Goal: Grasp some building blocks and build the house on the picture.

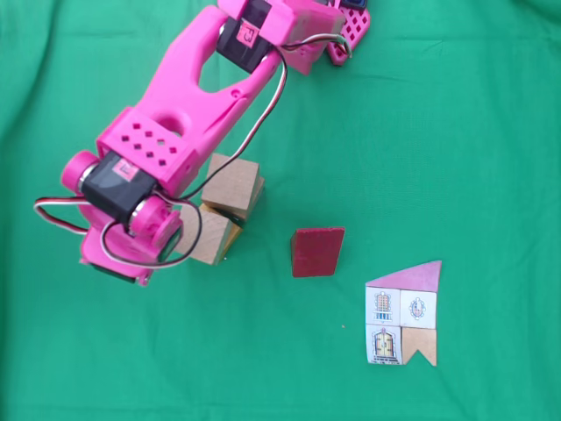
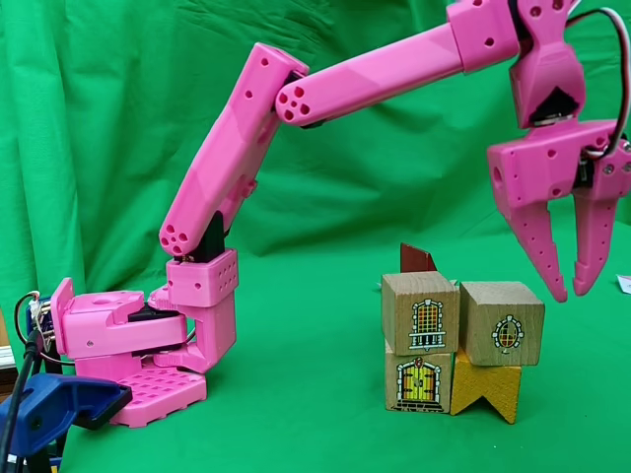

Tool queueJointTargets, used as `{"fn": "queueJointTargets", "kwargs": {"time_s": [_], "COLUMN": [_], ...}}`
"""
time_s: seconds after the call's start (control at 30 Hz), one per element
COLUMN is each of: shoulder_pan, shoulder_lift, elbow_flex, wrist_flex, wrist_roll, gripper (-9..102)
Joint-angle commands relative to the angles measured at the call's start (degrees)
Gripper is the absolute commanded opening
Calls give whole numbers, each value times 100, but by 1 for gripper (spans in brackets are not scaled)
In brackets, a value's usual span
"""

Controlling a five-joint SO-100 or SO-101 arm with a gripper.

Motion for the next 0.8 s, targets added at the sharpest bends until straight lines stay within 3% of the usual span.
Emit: {"fn": "queueJointTargets", "kwargs": {"time_s": [0.0,0.77], "shoulder_pan": [-44,-510], "shoulder_lift": [-26,-132], "elbow_flex": [-220,-62], "wrist_flex": [-387,-589], "wrist_roll": [0,9], "gripper": [0,0]}}
